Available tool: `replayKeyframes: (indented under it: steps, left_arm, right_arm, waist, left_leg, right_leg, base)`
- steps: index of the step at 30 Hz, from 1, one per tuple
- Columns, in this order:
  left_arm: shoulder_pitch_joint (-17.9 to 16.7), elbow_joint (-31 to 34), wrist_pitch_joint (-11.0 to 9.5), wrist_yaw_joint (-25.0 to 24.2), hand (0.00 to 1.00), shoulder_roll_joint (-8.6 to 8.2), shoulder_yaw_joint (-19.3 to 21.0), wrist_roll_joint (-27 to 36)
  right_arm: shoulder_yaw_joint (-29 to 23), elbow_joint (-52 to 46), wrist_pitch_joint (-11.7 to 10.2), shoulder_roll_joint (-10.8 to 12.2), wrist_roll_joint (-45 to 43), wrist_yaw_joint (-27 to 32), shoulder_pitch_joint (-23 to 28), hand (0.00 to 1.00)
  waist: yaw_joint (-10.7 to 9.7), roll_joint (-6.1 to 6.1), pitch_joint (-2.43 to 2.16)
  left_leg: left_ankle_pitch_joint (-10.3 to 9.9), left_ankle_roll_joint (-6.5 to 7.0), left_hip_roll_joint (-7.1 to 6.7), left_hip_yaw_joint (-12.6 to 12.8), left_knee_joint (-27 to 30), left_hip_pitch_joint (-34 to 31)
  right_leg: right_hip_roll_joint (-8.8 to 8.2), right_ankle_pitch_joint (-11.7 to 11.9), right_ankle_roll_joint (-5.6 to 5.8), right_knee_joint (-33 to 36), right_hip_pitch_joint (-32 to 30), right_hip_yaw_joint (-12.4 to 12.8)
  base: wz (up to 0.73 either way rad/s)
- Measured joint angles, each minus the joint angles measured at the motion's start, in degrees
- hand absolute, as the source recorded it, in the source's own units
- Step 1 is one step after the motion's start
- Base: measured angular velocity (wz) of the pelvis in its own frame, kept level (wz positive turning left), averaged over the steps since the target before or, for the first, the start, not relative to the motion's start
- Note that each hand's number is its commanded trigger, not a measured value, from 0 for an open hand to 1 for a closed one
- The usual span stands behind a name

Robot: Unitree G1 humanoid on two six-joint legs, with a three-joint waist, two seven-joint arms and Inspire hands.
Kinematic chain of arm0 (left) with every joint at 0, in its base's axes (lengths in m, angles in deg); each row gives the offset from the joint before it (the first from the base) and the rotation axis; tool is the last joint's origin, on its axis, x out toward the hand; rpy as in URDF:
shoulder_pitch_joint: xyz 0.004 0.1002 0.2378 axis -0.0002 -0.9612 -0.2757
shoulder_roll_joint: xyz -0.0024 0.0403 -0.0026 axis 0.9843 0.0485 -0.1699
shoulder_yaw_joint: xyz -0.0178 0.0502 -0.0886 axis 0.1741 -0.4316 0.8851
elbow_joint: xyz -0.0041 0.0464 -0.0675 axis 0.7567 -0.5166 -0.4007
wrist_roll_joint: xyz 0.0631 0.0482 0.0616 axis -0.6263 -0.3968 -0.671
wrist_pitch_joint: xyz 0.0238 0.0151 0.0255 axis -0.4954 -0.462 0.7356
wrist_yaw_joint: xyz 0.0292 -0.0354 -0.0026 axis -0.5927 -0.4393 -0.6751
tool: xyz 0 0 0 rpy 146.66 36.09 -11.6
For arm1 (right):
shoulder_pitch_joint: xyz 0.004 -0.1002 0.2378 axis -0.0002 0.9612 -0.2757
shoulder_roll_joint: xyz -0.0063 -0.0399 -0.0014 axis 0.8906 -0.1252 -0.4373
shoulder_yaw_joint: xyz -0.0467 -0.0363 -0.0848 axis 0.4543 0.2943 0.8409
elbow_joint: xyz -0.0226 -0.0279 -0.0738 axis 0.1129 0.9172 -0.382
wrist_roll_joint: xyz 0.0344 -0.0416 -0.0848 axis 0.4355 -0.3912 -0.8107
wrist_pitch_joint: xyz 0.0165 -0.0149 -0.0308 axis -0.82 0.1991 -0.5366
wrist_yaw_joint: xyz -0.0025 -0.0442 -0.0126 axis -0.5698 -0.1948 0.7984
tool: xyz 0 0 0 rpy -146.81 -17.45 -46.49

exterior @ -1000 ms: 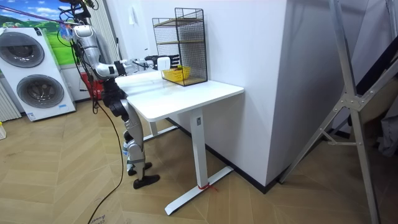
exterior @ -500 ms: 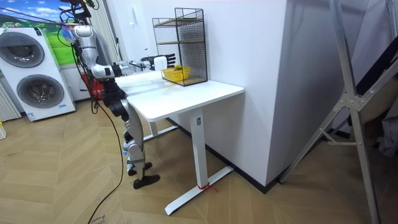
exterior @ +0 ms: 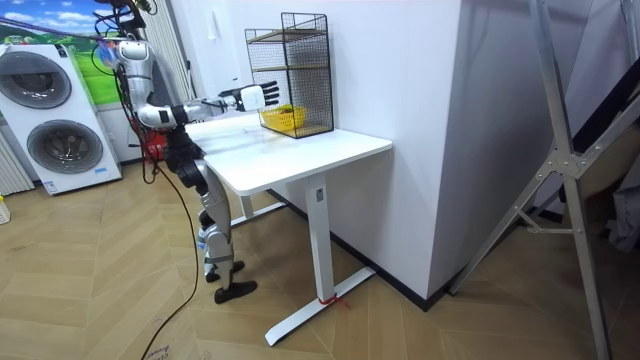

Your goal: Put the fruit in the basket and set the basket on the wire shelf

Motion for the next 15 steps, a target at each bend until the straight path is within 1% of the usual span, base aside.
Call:
replayKeyframes:
  steps: [2,3,5,6,8,10,11,12,13,14,15]
  left_arm:
    - [-1.4,1.0,-1.0,-0.3,0.0,0.06,2.5,0.1]
    - [-1.8,1.1,-1.2,-0.4,0.0,0.05,3.4,0.1]
    - [-3.2,1.7,-1.4,-0.3,0.0,0.01,7.1,0.2]
    - [-3.5,2.0,-1.5,-0.1,0.0,-0.03,7.9,0.2]
    - [-4.4,3.3,-3.0,1.1,0.0,-0.79,10.0,1.4]
    - [-4.6,4.0,-4.3,2.2,0.0,-1.26,11.2,1.4]
    - [-4.8,4.7,-5.2,3.1,0.0,-2.25,12.3,1.3]
    - [-4.8,5.0,-5.8,3.8,0.0,-2.66,12.8,1.3]
    - [-4.9,5.6,-6.9,5.2,0.0,-3.11,13.9,1.4]
    - [-5.1,5.8,-7.5,6.0,0.0,-3.12,14.4,1.4]
    - [-5.5,6.6,-8.4,7.6,0.0,-3.16,15.5,1.4]
  right_arm:
    - [-3.1,-0.3,-0.8,-0.1,0.0,0.9,0.7,0.0]
    - [-3.8,-0.6,-0.8,-0.2,0.0,1.2,1.1,0.0]
    - [-7.2,-2.1,-1.4,-0.5,0.1,2.4,3.7,0.0]
    - [-7.9,-2.5,-1.4,-0.5,0.1,2.8,4.3,0.0]
    - [-9.8,-4.2,-2.2,-0.4,-0.1,4.5,7.1,0.0]
    - [-10.3,-5.3,-2.9,-0.4,-0.8,5.3,8.9,0.0]
    - [-10.7,-6.1,-3.5,-0.4,-1.6,5.8,9.6,0.0]
    - [-10.9,-6.5,-3.9,-0.4,-2.2,6.2,10.0,0.0]
    - [-11.8,-7.4,-4.1,-0.3,-2.8,6.8,10.6,0.0]
    - [-12.3,-7.7,-4.3,-0.3,-3.3,7.3,10.6,0.0]
    - [-13.3,-7.9,-5.0,-0.3,-4.0,8.7,10.6,0.0]
  waist:
    - [0.1,-0.03,-0.01]
    - [0.2,-0.02,-0.01]
    - [0.5,-0.03,0.0]
    - [0.6,-0.03,0.0]
    - [0.9,-0.04,0.0]
    - [1.2,-0.02,-0.03]
    - [1.3,0.01,-0.08]
    - [1.3,0.04,-0.12]
    - [1.3,0.05,-0.11]
    - [1.3,0.05,-0.11]
    - [1.3,0.0,-0.12]
  left_leg:
    - [0.0,0.0,0.0,0.0,0.0,0.0]
    - [0.0,0.0,0.0,0.0,0.0,0.0]
    - [0.0,-0.03,0.04,0.0,0.0,0.0]
    - [0.0,-0.05,0.05,0.1,0.0,0.0]
    - [0.0,-0.09,0.05,0.0,-0.1,0.0]
    - [0.0,-0.12,0.05,0.0,-0.1,0.0]
    - [0.0,-0.13,0.06,0.0,-0.1,0.0]
    - [0.0,-0.13,0.05,0.0,-0.1,0.0]
    - [0.0,-0.14,0.04,0.0,-0.1,0.0]
    - [0.0,-0.15,0.05,-0.1,-0.1,0.0]
    - [0.0,-0.18,0.05,-0.1,-0.2,0.0]
  right_leg:
    - [0.06,0.0,0.0,0.0,0.0,0.0]
    - [0.1,0.0,0.0,0.0,0.0,0.0]
    - [0.34,0.0,-0.02,0.0,-0.1,0.1]
    - [0.35,0.0,-0.02,0.0,-0.1,0.1]
    - [0.36,0.0,-0.02,0.0,-0.1,0.2]
    - [0.38,-0.1,-0.05,0.1,0.0,0.2]
    - [0.37,-0.1,-0.08,0.1,0.0,0.2]
    - [0.37,-0.1,-0.11,0.1,0.0,0.2]
    - [0.37,-0.2,-0.13,0.1,0.0,0.2]
    - [0.38,-0.2,-0.2,0.1,0.0,0.2]
    - [0.39,-0.3,-0.34,0.1,0.0,0.2]
  base:
    - [0.0]
    - [0.0]
    - [0.0]
    - [0.0]
    - [0.0]
    - [0.0]
    - [0.0]
    - [0.0]
    - [0.0]
    - [0.0]
    - [0.0]
